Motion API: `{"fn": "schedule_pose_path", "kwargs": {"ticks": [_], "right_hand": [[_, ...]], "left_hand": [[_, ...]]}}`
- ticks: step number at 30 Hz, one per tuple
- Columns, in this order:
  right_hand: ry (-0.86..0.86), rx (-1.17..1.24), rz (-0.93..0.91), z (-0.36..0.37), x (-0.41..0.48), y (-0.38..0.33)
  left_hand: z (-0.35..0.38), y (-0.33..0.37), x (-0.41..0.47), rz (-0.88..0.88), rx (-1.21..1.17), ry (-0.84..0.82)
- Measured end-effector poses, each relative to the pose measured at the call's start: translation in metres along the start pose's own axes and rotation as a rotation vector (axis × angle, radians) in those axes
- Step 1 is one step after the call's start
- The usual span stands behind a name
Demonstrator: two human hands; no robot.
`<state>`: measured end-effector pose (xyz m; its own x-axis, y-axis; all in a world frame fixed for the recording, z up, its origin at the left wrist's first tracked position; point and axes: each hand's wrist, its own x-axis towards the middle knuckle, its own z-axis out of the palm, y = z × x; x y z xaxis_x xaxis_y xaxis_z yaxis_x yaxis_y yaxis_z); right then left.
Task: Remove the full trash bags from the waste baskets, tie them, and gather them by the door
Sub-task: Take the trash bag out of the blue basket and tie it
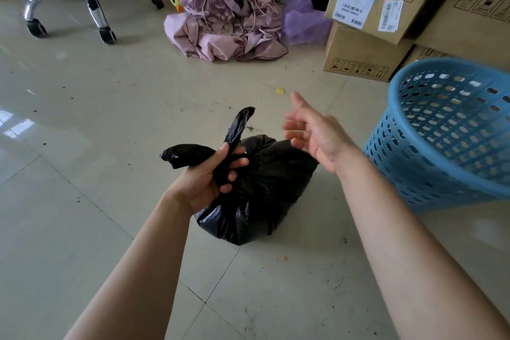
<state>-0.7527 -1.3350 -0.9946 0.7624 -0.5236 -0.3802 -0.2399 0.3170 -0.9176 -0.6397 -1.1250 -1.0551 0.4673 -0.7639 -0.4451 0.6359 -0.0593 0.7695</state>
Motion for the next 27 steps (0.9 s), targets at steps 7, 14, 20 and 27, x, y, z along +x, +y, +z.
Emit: {"fn": "schedule_pose_path", "kwargs": {"ticks": [7,14,20,27], "right_hand": [[0.038,-0.152,-0.102,0.037,0.006,0.021],[-0.286,-0.029,0.057,0.002,-0.017,0.018],[-0.433,-0.283,0.256,-0.01,-0.021,0.026],[-0.448,-0.459,0.357,-0.019,-0.015,0.02]], "left_hand": [[0.014,0.005,0.0,-0.066,0.153,-0.089],[0.003,0.013,0.001,-0.008,-0.14,-0.009],[0.003,0.014,0.005,0.064,-0.141,0.051],[0.012,0.011,-0.004,0.007,-0.227,-0.121]]}}
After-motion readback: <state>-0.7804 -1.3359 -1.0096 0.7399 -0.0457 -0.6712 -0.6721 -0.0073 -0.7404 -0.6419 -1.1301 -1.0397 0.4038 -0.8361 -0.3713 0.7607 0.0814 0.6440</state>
